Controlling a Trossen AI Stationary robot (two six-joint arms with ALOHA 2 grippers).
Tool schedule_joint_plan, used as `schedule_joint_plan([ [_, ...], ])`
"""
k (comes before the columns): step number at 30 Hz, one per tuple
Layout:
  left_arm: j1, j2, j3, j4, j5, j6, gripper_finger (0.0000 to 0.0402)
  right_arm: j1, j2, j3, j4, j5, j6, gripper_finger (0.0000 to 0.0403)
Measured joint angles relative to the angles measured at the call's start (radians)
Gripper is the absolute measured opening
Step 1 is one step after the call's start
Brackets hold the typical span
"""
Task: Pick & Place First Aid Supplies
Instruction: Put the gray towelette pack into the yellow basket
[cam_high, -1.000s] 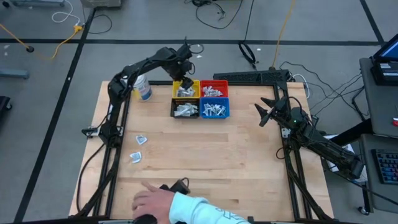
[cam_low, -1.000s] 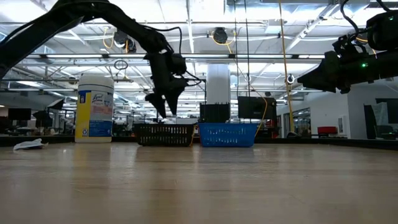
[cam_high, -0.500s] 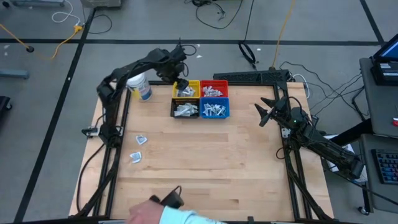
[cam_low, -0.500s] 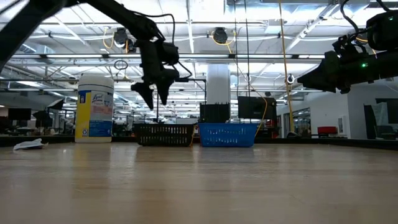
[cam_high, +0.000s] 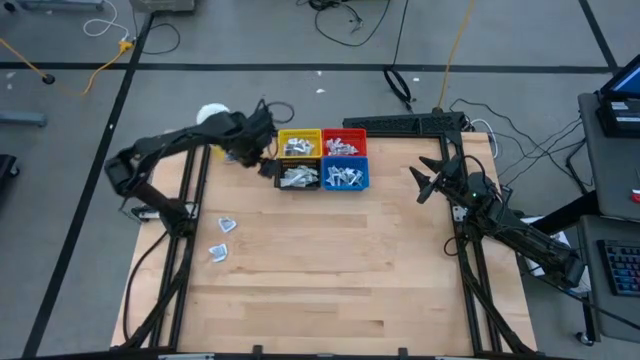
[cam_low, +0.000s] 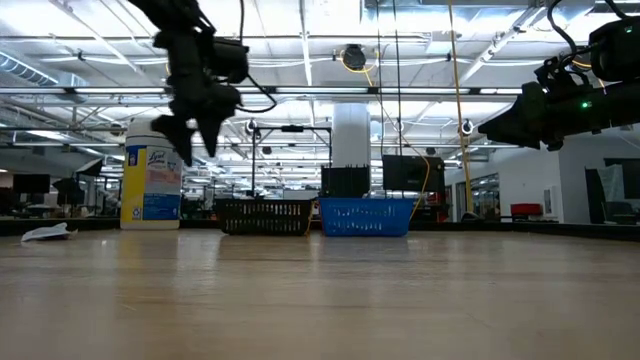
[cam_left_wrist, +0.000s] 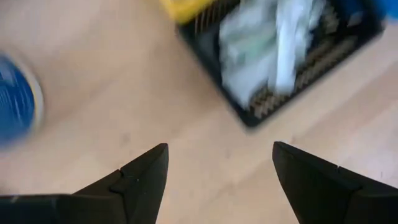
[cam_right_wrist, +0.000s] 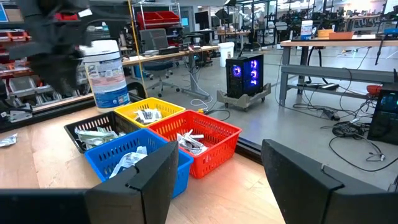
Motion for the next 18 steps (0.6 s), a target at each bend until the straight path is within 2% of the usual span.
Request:
schedule_joint_plan([
  [9, -0.106, -0.236, -0.257, -0.037, 0.001, -0.137, 0.0294, 0.0, 0.0, 0.0, 0.0, 0.0, 0.0, 0.0228],
  [18, -0.199, -0.375, -0.403, -0.15, 0.003, -0.25, 0.0294, 0.0, 0.0, 0.0, 0.0, 0.0, 0.0, 0.0228],
])
